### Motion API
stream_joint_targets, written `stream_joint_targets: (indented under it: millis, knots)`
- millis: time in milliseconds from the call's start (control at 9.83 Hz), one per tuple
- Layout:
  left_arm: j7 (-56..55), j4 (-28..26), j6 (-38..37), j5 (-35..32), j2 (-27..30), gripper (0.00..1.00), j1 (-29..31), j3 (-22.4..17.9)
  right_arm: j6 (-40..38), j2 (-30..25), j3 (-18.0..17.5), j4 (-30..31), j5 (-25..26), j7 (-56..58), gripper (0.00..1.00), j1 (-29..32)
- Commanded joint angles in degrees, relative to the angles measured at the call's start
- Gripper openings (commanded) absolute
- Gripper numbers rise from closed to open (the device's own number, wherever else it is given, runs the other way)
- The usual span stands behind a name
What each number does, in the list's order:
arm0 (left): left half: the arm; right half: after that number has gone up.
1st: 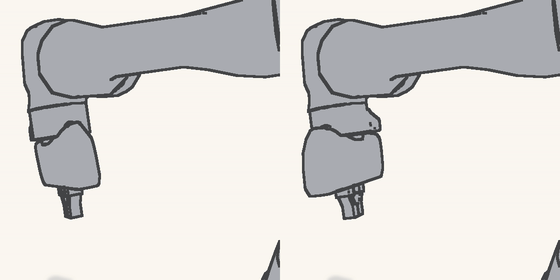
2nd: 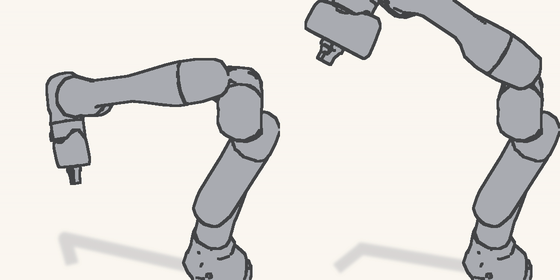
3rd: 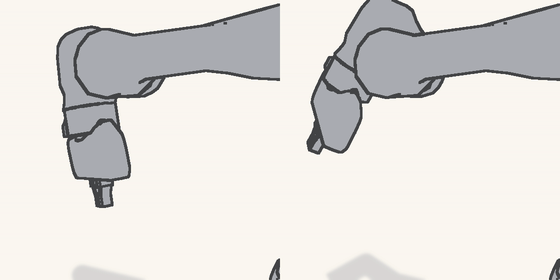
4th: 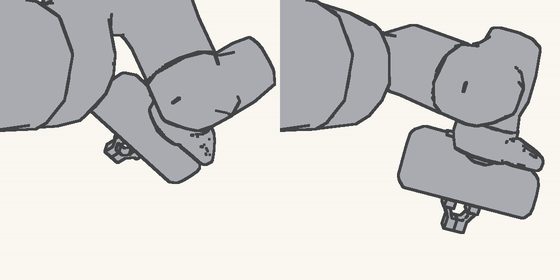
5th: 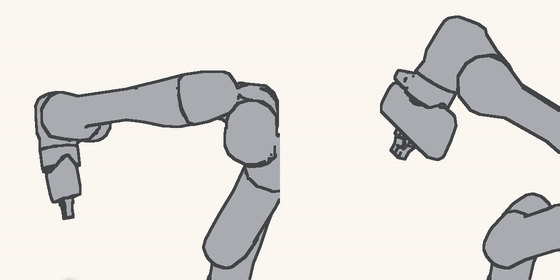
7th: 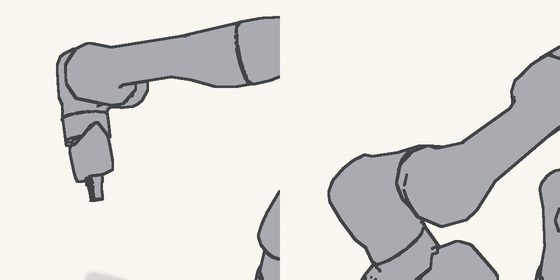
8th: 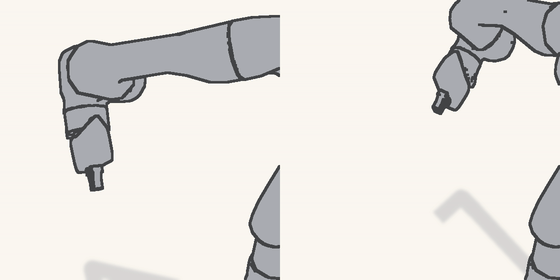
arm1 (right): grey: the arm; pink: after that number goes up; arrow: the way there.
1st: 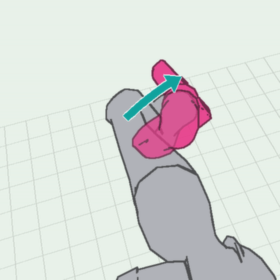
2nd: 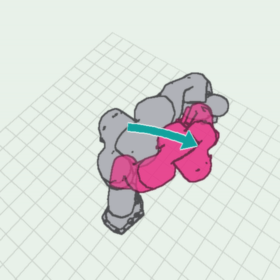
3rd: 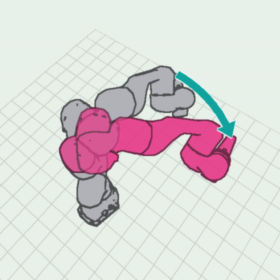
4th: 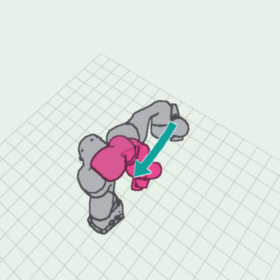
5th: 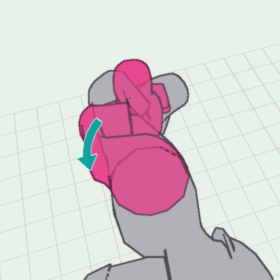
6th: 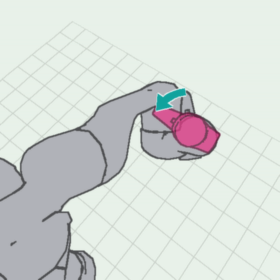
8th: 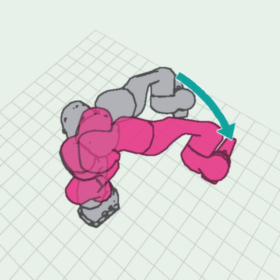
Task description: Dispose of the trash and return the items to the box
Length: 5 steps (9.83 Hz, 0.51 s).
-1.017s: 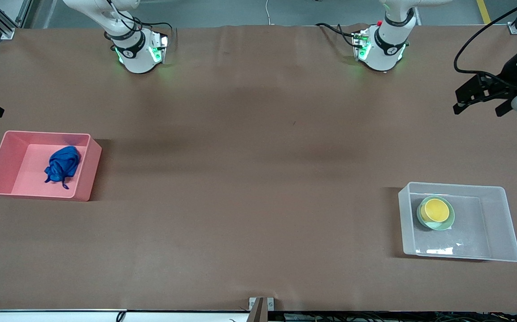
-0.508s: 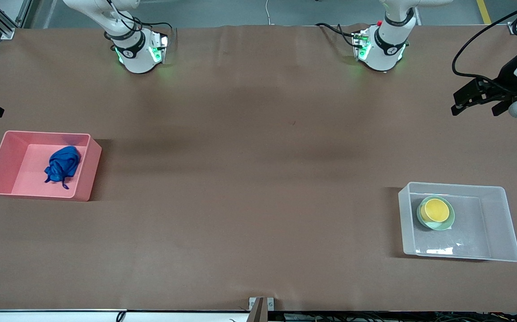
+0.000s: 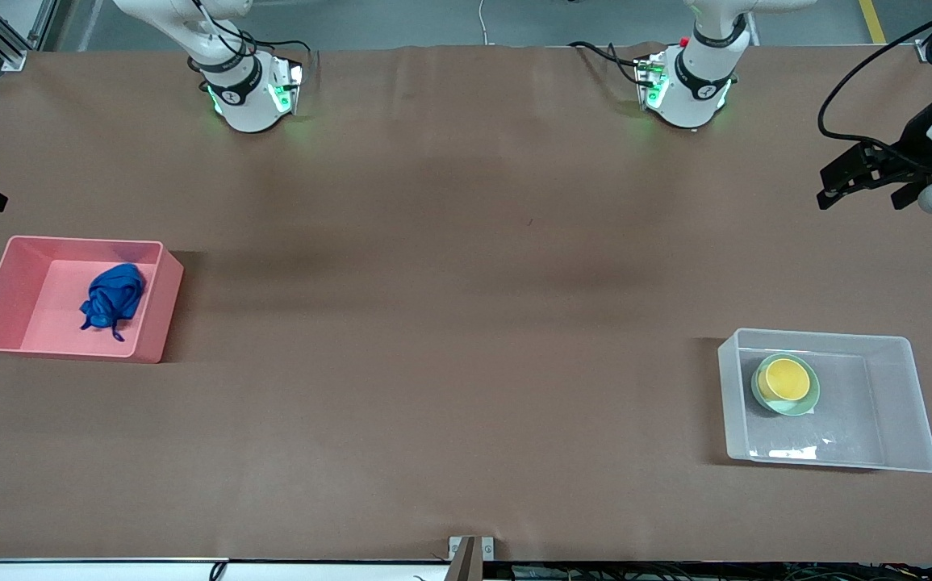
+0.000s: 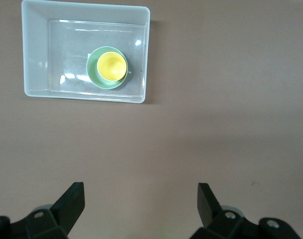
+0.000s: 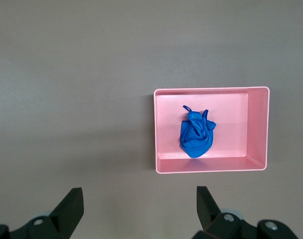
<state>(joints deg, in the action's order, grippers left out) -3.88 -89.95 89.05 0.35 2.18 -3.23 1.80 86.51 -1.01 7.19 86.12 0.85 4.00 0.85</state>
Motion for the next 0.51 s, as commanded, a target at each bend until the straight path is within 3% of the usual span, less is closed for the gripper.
stream_joint_targets:
  millis: [0, 407]
  knots:
    - [0.54, -2.07, 0.16, -1.49, 0.19, 1.0, -0.72, 0.22, -0.46, -0.22, -0.42, -0.34, -0.33, 0.22, 1.0, 0.55]
    - [0.8, -1.98, 0.16, -0.88, 0.19, 1.0, -0.63, 0.22, -0.46, -0.22, -0.42, -0.34, -0.33, 0.22, 1.0, 0.64]
